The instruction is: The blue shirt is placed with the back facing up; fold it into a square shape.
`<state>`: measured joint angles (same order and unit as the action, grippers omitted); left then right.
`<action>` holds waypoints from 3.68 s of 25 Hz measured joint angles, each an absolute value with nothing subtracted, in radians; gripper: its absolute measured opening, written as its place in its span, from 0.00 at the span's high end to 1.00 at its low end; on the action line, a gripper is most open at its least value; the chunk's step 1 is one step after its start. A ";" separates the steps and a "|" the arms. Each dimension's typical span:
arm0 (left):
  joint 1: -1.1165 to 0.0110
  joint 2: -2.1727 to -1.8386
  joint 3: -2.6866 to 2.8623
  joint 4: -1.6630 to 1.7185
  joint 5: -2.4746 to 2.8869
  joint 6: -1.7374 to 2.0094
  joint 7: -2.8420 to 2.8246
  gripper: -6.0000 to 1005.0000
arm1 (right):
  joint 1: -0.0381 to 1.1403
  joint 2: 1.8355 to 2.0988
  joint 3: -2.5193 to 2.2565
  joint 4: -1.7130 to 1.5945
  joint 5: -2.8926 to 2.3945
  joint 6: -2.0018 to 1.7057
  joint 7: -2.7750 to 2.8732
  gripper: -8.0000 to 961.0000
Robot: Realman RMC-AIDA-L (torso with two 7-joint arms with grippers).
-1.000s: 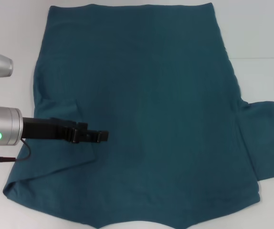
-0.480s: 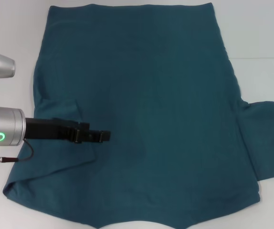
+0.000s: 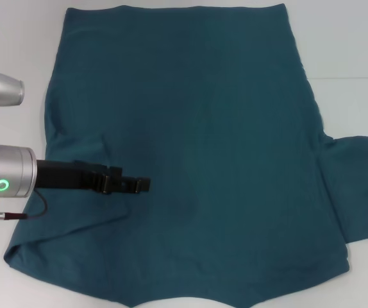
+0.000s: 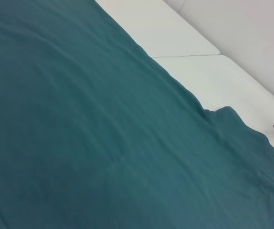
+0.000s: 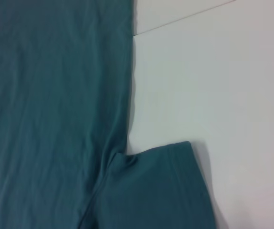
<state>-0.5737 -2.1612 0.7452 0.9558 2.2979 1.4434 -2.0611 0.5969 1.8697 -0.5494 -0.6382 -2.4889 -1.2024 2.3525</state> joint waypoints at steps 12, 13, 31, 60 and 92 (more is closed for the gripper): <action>-0.571 -2.161 0.742 0.956 2.298 1.443 -2.062 0.13 | 0.606 1.897 -0.563 -0.633 -2.492 -1.144 2.349 0.31; -0.571 -2.161 0.743 0.956 2.298 1.442 -2.062 0.13 | 0.606 1.899 -0.565 -0.633 -2.492 -1.141 2.349 0.31; -0.569 -2.161 0.742 0.956 2.298 1.430 -2.059 0.13 | 0.610 1.925 -0.599 -0.634 -2.493 -1.095 2.347 0.34; -0.574 -2.161 0.744 0.942 2.298 1.416 -2.054 0.13 | 0.618 1.929 -0.616 -0.599 -2.489 -1.056 2.347 0.39; -0.576 -2.160 0.742 0.930 2.298 1.414 -2.059 0.13 | 0.638 1.940 -0.614 -0.580 -2.442 -1.110 2.334 0.44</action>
<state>-0.5758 -2.1599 0.7418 0.9302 2.2979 1.4143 -2.0593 0.6382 1.9396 -0.6143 -0.5805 -2.4417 -1.1101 2.3342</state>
